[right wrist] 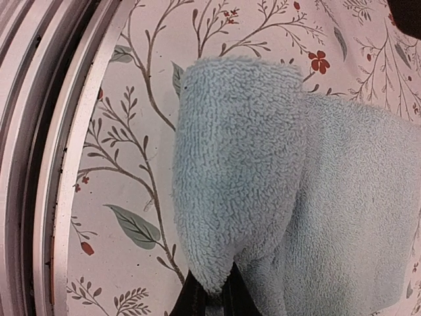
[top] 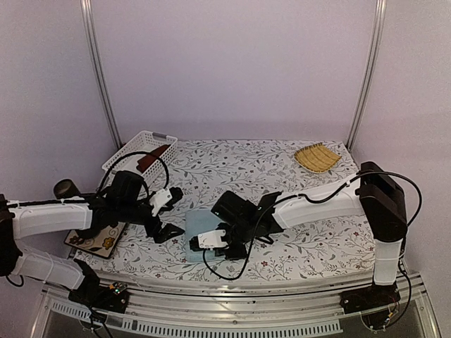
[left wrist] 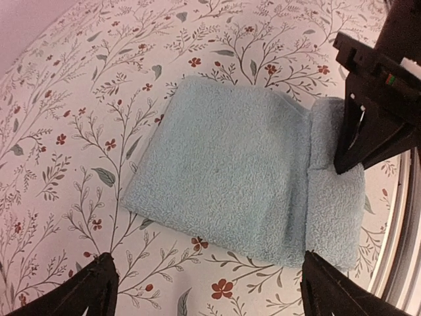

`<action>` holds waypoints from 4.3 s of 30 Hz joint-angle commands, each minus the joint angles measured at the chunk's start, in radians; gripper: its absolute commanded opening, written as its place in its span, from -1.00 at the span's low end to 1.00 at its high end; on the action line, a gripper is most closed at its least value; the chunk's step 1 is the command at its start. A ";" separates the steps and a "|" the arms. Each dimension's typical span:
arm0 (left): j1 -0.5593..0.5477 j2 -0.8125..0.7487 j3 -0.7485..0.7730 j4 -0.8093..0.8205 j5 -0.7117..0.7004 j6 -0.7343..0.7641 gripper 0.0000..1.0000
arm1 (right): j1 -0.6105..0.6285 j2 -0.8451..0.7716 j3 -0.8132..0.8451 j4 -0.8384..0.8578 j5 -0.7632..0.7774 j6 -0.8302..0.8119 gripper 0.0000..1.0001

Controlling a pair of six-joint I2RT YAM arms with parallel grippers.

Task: Roll the towels
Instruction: Roll the towel at the center of the board.

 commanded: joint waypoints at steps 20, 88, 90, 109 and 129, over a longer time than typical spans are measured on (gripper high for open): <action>-0.269 -0.272 -0.174 0.018 -0.162 0.229 0.79 | -0.093 0.180 0.197 -0.277 -0.300 0.102 -0.93; -0.493 0.106 -0.132 0.132 -0.283 0.156 -0.67 | -0.231 0.055 0.161 -0.270 -0.413 0.093 -0.28; -0.476 0.098 -0.131 0.128 -0.263 0.154 -0.67 | -0.239 0.030 0.138 -0.260 -0.422 0.087 -0.26; -0.112 0.292 0.128 -0.162 0.268 0.215 -0.62 | -0.281 -0.292 -0.200 0.037 -0.318 -0.118 -0.24; 0.010 0.496 0.320 -0.272 0.552 0.147 -0.60 | -0.282 -0.248 -0.225 0.195 -0.362 -0.172 -0.20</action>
